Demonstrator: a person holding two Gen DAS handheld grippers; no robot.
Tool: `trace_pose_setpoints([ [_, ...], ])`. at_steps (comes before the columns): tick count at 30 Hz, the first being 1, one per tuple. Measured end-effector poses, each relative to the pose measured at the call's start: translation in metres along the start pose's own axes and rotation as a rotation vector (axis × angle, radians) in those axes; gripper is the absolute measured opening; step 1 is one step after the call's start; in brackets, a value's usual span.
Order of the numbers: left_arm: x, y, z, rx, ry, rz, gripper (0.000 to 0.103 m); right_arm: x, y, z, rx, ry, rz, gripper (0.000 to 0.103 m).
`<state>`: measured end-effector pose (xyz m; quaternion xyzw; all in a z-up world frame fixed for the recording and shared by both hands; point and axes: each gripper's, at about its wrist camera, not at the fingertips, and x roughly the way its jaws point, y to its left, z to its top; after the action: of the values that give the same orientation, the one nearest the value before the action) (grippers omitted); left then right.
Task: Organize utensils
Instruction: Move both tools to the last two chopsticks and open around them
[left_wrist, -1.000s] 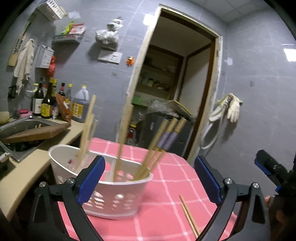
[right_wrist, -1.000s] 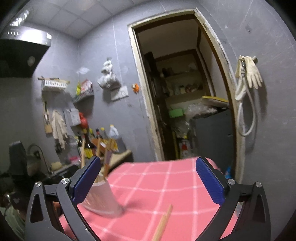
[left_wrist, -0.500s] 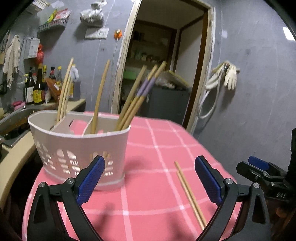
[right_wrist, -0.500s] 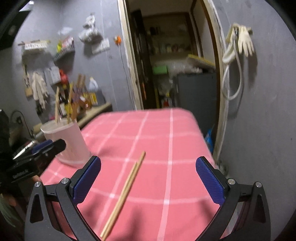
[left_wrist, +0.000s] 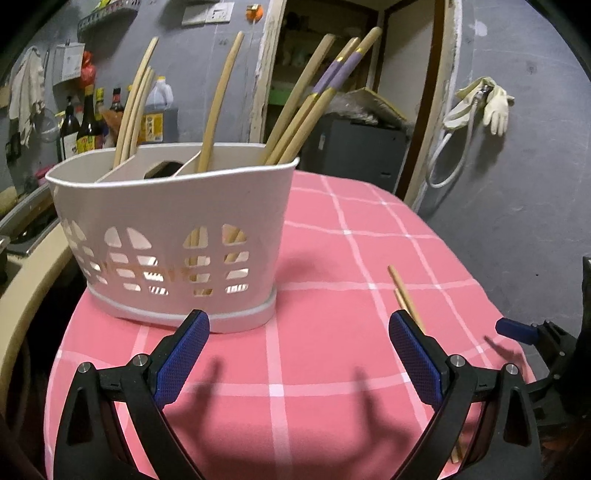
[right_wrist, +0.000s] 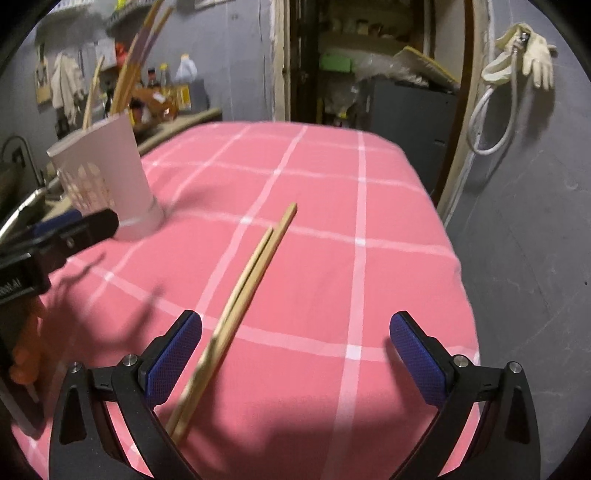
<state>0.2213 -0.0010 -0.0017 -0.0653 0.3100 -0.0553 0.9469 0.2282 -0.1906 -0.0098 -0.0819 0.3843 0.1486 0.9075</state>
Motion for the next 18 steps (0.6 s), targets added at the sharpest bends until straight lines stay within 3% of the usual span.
trace_pose_setpoints([
  [6, 0.006, 0.004, -0.001, -0.011, 0.049, 0.013, 0.095, 0.014, -0.001, -0.002, -0.010, 0.079, -0.011, 0.099],
  [16, 0.008, 0.004, -0.001, -0.005, 0.092, -0.009, 0.095, 0.013, -0.012, -0.005, 0.008, 0.091, -0.027, 0.098],
  [18, 0.009, 0.002, -0.001, 0.007, 0.104, -0.019, 0.095, 0.014, -0.012, -0.005, 0.001, 0.099, -0.036, 0.089],
])
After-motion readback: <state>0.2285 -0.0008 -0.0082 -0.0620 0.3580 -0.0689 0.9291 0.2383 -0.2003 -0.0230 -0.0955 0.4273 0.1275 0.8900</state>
